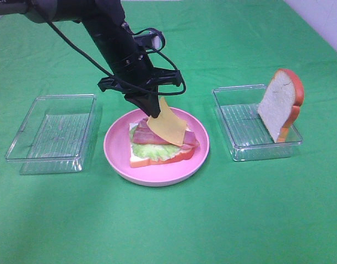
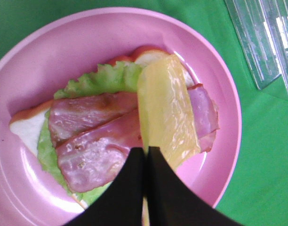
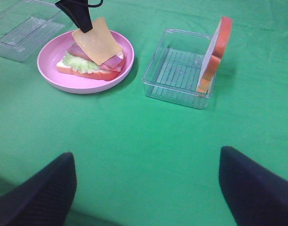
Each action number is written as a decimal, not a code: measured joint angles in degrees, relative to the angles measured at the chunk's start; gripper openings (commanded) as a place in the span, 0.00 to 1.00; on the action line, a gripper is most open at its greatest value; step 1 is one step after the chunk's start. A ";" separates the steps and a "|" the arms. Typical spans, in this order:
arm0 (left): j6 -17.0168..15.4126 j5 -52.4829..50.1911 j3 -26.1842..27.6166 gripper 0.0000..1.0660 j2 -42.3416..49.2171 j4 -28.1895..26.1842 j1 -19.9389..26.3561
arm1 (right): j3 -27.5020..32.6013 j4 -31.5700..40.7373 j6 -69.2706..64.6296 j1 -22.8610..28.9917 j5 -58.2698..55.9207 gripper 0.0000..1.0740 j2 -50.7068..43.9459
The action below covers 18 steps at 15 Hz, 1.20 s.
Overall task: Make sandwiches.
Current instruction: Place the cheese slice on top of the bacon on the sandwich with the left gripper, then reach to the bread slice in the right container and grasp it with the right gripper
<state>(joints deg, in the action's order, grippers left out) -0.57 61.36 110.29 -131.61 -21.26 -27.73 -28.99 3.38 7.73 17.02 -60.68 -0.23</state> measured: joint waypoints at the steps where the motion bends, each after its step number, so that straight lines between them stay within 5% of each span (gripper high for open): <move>1: 0.00 0.06 0.00 0.00 -0.11 0.17 0.00 | 0.00 0.00 0.00 0.00 0.00 0.71 0.00; 4: -2.12 1.49 0.00 0.05 -1.38 1.15 0.00 | 0.00 0.00 0.00 0.00 0.00 0.71 0.00; 7: -4.81 2.75 0.00 0.43 -1.43 3.67 0.00 | 0.00 0.00 0.00 0.00 0.00 0.71 0.00; 10: -6.02 3.21 0.00 0.69 -1.38 5.73 0.17 | 0.00 0.00 0.00 0.00 0.00 0.71 0.00; 18: -7.73 7.85 11.63 0.69 3.95 18.68 0.23 | 0.00 0.00 0.00 0.00 0.00 0.71 0.00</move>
<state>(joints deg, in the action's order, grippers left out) -8.31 69.21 121.93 -127.65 -2.58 -27.50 -28.99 3.38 7.73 17.02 -60.68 -0.23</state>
